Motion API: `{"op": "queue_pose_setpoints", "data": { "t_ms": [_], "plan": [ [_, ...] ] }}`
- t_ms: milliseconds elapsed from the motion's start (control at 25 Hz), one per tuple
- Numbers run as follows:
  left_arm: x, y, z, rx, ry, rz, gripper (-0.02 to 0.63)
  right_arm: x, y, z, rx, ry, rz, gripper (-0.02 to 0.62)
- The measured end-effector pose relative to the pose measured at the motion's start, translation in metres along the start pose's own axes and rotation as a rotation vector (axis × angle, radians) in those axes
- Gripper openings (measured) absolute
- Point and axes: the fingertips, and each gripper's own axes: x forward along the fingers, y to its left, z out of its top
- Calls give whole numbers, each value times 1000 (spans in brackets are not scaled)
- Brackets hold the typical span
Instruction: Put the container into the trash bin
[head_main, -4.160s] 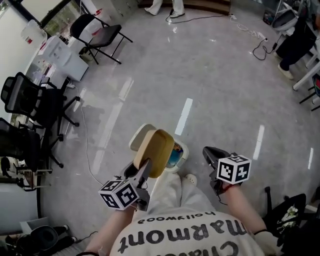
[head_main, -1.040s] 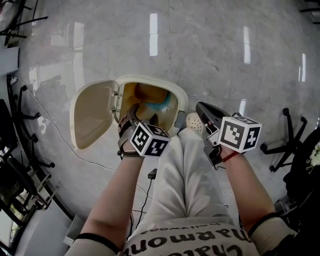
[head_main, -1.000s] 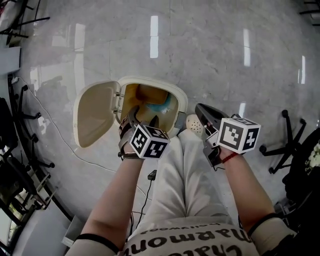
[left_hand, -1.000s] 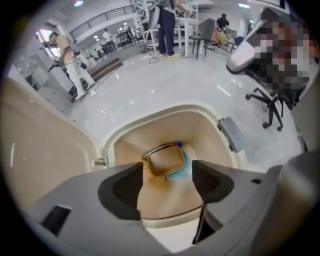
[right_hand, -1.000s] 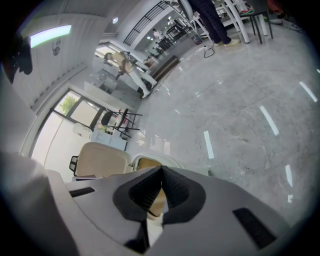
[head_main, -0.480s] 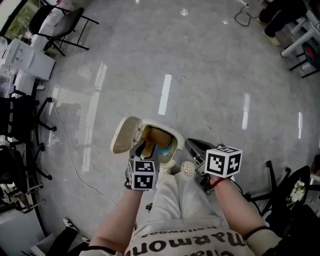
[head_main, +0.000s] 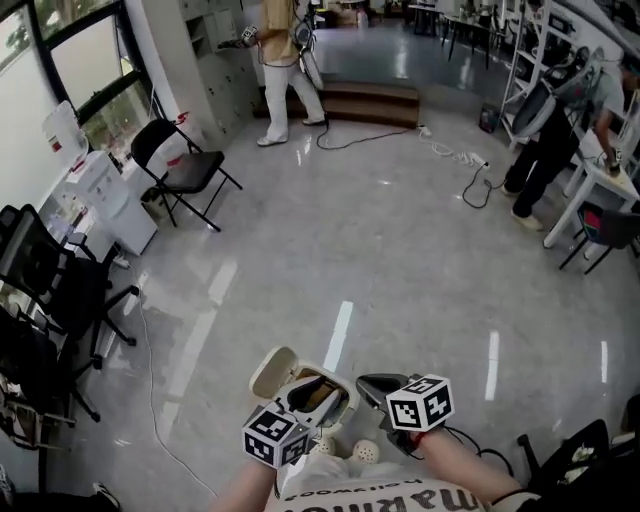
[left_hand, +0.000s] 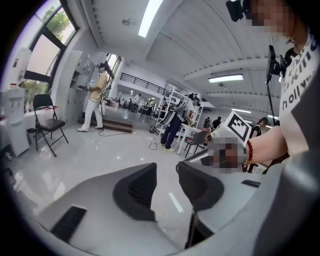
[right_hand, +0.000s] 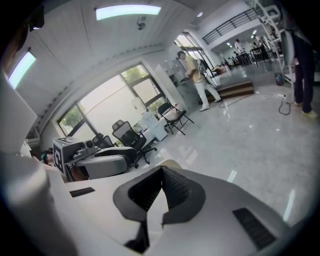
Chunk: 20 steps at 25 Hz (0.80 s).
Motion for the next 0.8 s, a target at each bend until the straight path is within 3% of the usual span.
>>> {"op": "queue_pose_setpoints", "data": {
  "t_ms": [200,320,440,680,800],
  "plan": [
    [-44,-4,38,-25,-115,67,101,-15,25,48,-75,-91,22,3],
    [-68,-11,40,26,-130,85,0,-32,38,69,-115,-153,22,3],
    [-92,-9,44,60,-145,115,-6,-48,50,81,-142,-206,13,3],
    [-153,16,51,-81,-221,194,-6,-55,57,82,-143,-242,-77,3],
    [-186,22,44,-72,-208,259,-6,-59,67,76,-127,-250,-100,3]
  ]
}}
